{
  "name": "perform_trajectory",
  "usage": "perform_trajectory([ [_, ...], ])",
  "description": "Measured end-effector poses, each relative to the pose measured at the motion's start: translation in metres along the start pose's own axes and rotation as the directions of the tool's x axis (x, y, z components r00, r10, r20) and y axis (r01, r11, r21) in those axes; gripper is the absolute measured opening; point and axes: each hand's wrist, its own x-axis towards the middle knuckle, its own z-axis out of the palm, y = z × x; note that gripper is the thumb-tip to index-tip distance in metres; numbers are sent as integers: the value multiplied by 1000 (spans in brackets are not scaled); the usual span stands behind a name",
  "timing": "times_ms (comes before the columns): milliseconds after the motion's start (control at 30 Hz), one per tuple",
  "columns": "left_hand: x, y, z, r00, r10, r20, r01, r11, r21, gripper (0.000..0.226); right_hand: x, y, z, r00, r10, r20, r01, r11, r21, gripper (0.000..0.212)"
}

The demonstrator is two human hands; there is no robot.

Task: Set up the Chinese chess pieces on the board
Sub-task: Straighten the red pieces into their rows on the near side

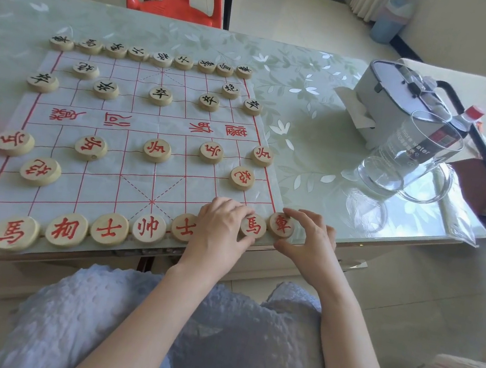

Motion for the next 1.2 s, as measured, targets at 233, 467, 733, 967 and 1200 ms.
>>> perform_trajectory([
  [233,0,-1,-14,999,-18,-38,16,998,-58,48,-4,-11,-3,998,-14,-56,23,986,166,57],
  [467,32,-27,-56,995,-88,-57,83,993,-82,33,53,-63,9,986,-41,-162,42,999,5,50],
  [733,55,-58,-70,990,-142,8,142,990,0,30,86,-81,43,985,41,-170,-94,943,-319,90],
  [967,57,-63,-76,991,-133,2,133,990,-40,29,83,-81,47,985,-9,-171,-36,965,-258,44],
  [1200,53,-69,-91,988,-145,-54,141,987,-77,28,73,-80,32,999,-13,-50,13,1000,8,58],
])
